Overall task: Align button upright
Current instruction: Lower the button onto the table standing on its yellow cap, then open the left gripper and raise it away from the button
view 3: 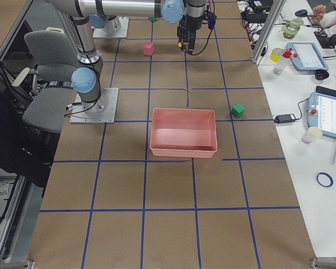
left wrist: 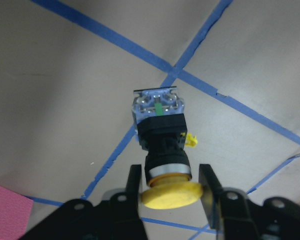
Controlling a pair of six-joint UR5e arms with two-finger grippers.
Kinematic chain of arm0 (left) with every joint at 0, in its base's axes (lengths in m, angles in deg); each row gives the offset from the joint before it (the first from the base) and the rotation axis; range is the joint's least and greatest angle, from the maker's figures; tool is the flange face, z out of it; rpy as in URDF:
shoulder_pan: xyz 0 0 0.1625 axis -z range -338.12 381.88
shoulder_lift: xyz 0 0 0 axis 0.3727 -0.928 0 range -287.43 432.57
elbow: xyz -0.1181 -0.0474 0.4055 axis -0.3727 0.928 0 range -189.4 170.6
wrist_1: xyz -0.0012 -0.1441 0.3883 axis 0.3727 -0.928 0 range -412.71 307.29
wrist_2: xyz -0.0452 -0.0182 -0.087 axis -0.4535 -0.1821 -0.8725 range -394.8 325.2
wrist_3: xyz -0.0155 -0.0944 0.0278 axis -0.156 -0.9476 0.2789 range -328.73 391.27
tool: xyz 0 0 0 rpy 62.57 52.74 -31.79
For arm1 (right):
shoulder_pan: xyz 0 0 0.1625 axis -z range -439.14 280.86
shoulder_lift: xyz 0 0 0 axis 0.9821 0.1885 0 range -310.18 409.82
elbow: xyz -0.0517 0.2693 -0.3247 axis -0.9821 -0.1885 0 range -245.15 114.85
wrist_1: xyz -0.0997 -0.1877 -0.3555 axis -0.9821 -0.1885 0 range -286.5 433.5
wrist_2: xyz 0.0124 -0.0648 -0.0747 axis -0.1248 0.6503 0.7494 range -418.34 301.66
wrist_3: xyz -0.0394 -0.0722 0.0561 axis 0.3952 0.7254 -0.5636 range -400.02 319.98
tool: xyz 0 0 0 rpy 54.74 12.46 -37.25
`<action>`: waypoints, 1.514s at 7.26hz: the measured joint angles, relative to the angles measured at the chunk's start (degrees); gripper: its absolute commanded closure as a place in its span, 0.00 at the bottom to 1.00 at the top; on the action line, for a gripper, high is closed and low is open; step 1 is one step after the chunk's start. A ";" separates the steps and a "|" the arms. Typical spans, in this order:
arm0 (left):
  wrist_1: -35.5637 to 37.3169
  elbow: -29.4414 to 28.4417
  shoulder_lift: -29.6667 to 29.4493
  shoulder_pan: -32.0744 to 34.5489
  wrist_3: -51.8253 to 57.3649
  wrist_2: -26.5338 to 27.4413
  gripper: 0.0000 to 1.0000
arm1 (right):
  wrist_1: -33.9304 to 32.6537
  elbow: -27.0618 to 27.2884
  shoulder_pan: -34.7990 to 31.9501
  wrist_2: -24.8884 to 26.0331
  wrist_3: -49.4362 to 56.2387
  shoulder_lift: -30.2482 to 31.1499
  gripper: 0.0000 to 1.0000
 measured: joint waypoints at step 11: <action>-0.03 -3.34 -2.56 -3.07 -0.35 -2.35 0.00 | -0.63 -0.07 -0.20 -0.04 -0.12 0.01 0.00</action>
